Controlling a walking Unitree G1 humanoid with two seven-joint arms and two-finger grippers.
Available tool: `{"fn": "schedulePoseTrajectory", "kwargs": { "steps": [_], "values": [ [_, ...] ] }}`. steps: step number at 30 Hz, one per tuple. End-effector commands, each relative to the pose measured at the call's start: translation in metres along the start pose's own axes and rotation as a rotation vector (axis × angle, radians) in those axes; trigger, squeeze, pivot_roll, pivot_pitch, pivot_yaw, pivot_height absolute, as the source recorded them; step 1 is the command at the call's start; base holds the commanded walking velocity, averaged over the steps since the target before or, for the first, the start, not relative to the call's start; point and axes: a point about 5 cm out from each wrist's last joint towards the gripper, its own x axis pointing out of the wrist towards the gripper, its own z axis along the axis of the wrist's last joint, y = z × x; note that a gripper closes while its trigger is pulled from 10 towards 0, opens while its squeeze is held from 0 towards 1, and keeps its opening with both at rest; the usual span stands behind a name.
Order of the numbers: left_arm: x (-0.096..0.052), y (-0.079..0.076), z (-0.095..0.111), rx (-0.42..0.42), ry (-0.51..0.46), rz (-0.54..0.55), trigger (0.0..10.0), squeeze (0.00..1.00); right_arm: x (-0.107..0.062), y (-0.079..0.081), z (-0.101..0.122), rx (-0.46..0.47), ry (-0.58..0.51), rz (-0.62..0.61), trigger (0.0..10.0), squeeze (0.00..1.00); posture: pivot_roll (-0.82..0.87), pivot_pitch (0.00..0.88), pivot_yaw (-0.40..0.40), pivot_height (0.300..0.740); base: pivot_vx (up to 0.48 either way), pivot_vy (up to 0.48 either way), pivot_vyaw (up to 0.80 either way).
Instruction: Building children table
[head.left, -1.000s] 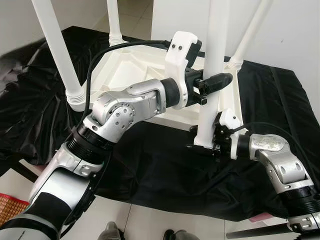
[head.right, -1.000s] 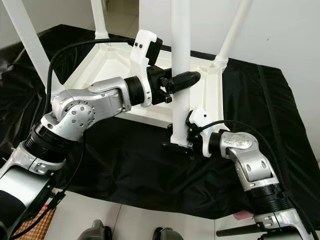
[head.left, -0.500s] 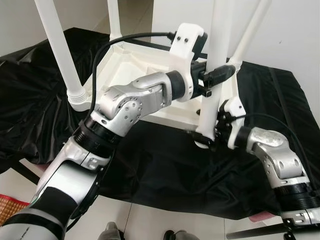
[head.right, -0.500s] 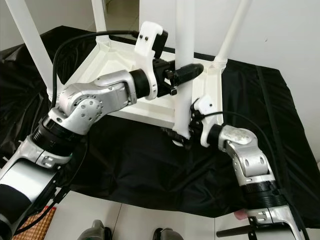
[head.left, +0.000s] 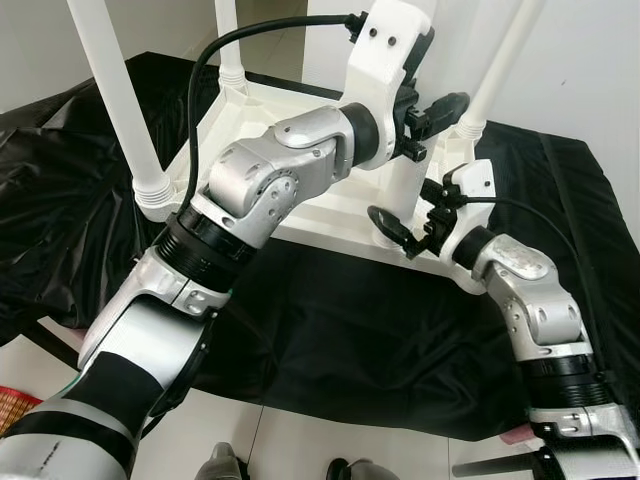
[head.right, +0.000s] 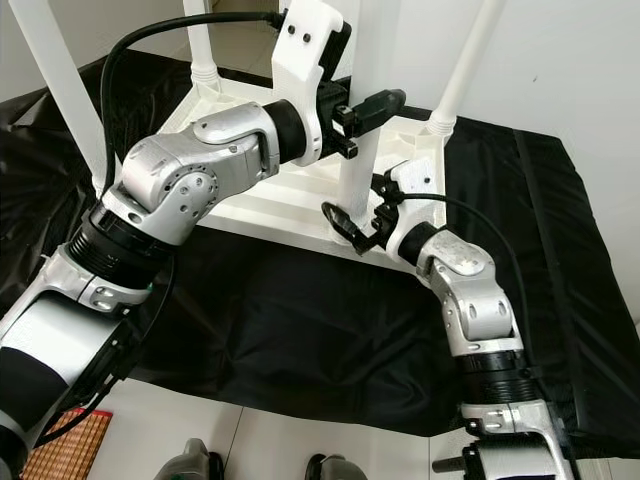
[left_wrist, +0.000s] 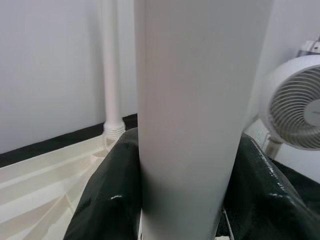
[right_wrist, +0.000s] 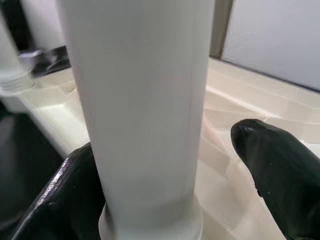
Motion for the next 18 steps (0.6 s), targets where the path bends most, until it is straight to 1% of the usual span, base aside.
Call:
{"fn": "schedulePoseTrajectory", "kwargs": {
  "steps": [1,2,3,5,6,8,11,14,15,17,18],
  "values": [
    [0.005,-0.003,0.007,0.049,-0.023,0.046,10.0,0.00,0.002,-0.001,0.006,-0.011,-0.014,-0.055,10.0,0.00,0.03,0.142,-0.063,0.740,0.000,0.000,0.00],
    [0.006,-0.004,0.008,0.062,-0.029,0.068,10.0,0.00,0.005,0.002,0.007,-0.005,-0.020,-0.098,10.0,0.00,0.04,0.144,-0.065,0.740,0.000,0.000,0.00],
    [0.006,-0.004,0.008,0.062,-0.029,0.068,10.0,0.00,0.005,0.002,0.007,-0.005,-0.020,-0.098,10.0,0.00,0.04,0.144,-0.065,0.740,0.000,0.000,0.00],
    [0.008,-0.005,0.009,0.095,-0.037,0.110,10.0,0.00,0.009,0.006,0.010,0.019,-0.036,-0.169,10.0,0.00,0.04,0.149,-0.068,0.740,0.000,0.000,0.00],
    [0.008,-0.005,0.009,0.095,-0.037,0.110,10.0,0.00,0.009,0.006,0.010,0.019,-0.036,-0.169,10.0,0.00,0.04,0.149,-0.068,0.740,0.000,0.000,0.00],
    [0.009,-0.005,0.009,0.108,-0.045,0.149,10.0,0.00,0.014,0.012,0.010,0.057,-0.048,-0.235,10.0,0.00,0.04,0.154,-0.071,0.740,0.000,0.000,0.00],
    [0.009,-0.004,0.009,0.108,-0.047,0.164,10.0,0.00,0.016,0.015,0.010,0.071,-0.051,-0.258,10.0,0.00,0.04,0.154,-0.071,0.740,0.000,0.000,0.00],
    [0.010,-0.002,0.011,0.093,-0.060,0.207,10.0,0.00,0.021,0.019,0.007,0.094,-0.059,-0.388,10.0,0.00,0.05,0.158,-0.069,0.740,0.000,0.000,0.00],
    [0.010,-0.002,0.011,0.093,-0.060,0.207,10.0,0.00,0.021,0.019,0.007,0.094,-0.059,-0.388,10.0,0.00,0.05,0.158,-0.069,0.740,0.000,0.000,0.00],
    [0.011,-0.003,0.013,0.098,-0.069,0.215,10.0,0.00,0.021,0.021,0.006,0.122,-0.073,-0.466,10.0,0.00,0.05,0.159,-0.068,0.740,0.000,0.000,0.00],
    [0.011,-0.003,0.014,0.100,-0.073,0.215,10.0,0.00,0.021,0.022,0.005,0.132,-0.074,-0.485,10.0,0.00,0.05,0.159,-0.068,0.740,0.000,0.000,0.00]
  ]
}}
